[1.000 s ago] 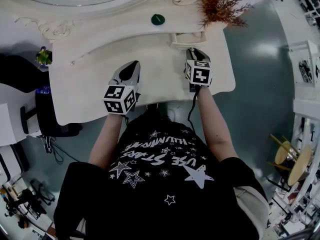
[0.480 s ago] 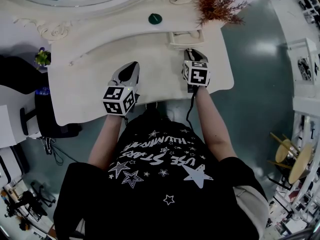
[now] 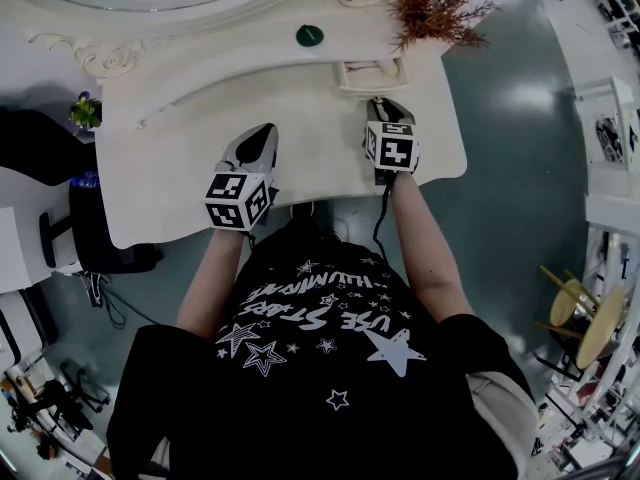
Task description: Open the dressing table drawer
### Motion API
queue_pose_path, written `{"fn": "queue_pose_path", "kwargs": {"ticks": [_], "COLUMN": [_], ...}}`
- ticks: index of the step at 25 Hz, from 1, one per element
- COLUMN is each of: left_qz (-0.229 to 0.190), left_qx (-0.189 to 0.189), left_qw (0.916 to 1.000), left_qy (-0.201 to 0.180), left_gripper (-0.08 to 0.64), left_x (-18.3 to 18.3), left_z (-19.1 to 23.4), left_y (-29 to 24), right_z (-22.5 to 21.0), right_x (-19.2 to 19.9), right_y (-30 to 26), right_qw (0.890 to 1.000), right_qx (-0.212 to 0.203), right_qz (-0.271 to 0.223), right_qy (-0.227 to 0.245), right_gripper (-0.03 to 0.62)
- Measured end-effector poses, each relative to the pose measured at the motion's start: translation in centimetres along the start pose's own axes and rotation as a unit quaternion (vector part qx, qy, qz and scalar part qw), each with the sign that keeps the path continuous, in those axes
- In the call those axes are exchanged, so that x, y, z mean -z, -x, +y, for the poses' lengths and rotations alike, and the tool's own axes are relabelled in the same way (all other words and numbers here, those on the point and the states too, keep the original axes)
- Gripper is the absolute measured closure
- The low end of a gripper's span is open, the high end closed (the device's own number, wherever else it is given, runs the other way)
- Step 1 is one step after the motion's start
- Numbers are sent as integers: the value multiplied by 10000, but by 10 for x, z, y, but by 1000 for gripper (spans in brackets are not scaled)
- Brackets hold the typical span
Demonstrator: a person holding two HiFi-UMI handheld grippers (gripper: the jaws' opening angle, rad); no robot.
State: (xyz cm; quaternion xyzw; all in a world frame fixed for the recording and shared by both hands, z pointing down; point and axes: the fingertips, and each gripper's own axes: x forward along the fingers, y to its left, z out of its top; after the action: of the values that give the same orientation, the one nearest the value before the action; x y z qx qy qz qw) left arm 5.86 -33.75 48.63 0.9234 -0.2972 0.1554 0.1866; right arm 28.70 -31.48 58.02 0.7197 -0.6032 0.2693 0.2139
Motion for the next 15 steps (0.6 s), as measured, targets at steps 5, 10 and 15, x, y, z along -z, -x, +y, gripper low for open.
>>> {"fn": "queue_pose_path", "kwargs": {"ticks": [5, 10, 15], "left_qz": [-36, -146, -326], "left_qx": [-52, -165, -314], "left_qw": [10000, 9998, 9990], "left_qy": [-12, -22, -60], "left_gripper": [558, 558, 558], "left_x": [-1, -5, -9], "left_z": [-6, -11, -24], "left_y": [4, 14, 32], "right_z": [-1, 0, 0], "right_x": [0, -5, -11], "right_y": [4, 17, 43], "right_qw": [10000, 9998, 9991], "right_qx": [-21, -88, -185], "right_qz": [-20, -147, -380], "right_qy": [47, 84, 99], "right_gripper": [419, 403, 403]}}
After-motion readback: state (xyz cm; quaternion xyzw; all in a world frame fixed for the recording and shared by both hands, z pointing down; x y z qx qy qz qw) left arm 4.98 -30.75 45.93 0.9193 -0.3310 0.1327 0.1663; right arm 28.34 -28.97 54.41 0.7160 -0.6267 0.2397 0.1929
